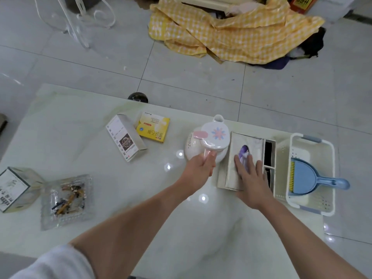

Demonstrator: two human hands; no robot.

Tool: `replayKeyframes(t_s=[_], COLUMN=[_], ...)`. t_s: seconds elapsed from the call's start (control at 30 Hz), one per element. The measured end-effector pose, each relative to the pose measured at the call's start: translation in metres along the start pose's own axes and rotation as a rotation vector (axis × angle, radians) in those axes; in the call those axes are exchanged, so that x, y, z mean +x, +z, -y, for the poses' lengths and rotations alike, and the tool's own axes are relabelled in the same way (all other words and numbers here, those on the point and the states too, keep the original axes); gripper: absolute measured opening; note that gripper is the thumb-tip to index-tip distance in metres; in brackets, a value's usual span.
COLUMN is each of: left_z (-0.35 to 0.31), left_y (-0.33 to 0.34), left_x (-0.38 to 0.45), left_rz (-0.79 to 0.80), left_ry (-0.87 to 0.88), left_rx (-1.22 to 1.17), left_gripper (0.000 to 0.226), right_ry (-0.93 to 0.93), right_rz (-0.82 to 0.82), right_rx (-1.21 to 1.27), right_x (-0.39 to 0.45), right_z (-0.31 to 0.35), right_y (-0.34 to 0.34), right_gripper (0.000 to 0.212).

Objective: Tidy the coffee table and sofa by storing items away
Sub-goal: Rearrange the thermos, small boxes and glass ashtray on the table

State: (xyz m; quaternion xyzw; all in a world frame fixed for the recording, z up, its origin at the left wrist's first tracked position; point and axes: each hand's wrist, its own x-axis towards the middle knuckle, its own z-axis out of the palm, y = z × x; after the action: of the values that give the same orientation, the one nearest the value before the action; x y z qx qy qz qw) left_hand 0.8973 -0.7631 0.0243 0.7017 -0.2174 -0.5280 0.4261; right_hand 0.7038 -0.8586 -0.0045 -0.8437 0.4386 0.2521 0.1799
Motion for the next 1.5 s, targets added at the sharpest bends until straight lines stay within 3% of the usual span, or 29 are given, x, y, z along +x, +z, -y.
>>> replayKeyframes(t_s=[0.13,0.3,0.33,0.43,0.5,0.7,0.83,0.93,1.03,1.13,1.27,1.4,1.5], left_z=[-0.015,-0.028,-0.028,-0.027,-0.018,0.033,0.077,0.115,0.143,0.156,0.144,0.106,0.082], left_y=[0.011,0.013,0.011,-0.013,-0.056,-0.229,-0.359,-0.434,-0.469,-0.488,-0.492,-0.472,-0.447], left_x=[0.009,0.017,0.015,0.006,-0.003,-0.038,-0.07,-0.094,-0.109,-0.114,-0.101,-0.085,-0.075], left_rz=[0.008,0.055,0.07,0.031,-0.084,-0.379,-0.434,-0.314,-0.166,-0.172,-0.298,-0.329,-0.369], left_ry=[-0.001,-0.021,-0.008,0.021,0.041,0.082,-0.192,-0.53,-0.691,-0.664,-0.477,-0.284,-0.241], left_rx=[0.008,0.073,0.125,0.256,0.292,0.522,0.905,1.088,1.157,1.11,0.911,0.996,0.921], left_gripper=[0.047,0.048,0.047,0.05,0.044,0.015,0.067,0.111,0.126,0.119,0.105,0.097,0.088], right_ry=[0.039,0.059,0.005,-0.145,-0.192,-0.165,-0.106,-0.06,-0.066,-0.098,-0.112,-0.134,-0.149], right_rz=[-0.106,-0.134,-0.211,-0.452,-0.364,-0.066,0.12,0.178,0.231,0.304,0.35,0.52,0.58], right_rx=[0.055,0.02,0.059,0.317,0.421,0.664,0.675,0.711,0.763,0.764,0.803,1.021,1.086], right_x=[0.018,0.029,0.024,-0.01,-0.023,-0.008,0.009,0.017,0.019,0.018,0.015,0.01,0.013], right_z=[-0.011,-0.007,-0.001,0.044,0.092,0.217,0.302,0.359,0.402,0.445,0.487,0.509,0.51], right_y=[-0.012,-0.028,-0.027,-0.026,-0.023,-0.008,0.011,0.026,0.037,0.043,0.037,0.028,0.026], right_gripper=[0.102,0.105,0.096,0.031,0.013,0.009,0.02,0.025,0.025,0.028,0.04,0.086,0.115])
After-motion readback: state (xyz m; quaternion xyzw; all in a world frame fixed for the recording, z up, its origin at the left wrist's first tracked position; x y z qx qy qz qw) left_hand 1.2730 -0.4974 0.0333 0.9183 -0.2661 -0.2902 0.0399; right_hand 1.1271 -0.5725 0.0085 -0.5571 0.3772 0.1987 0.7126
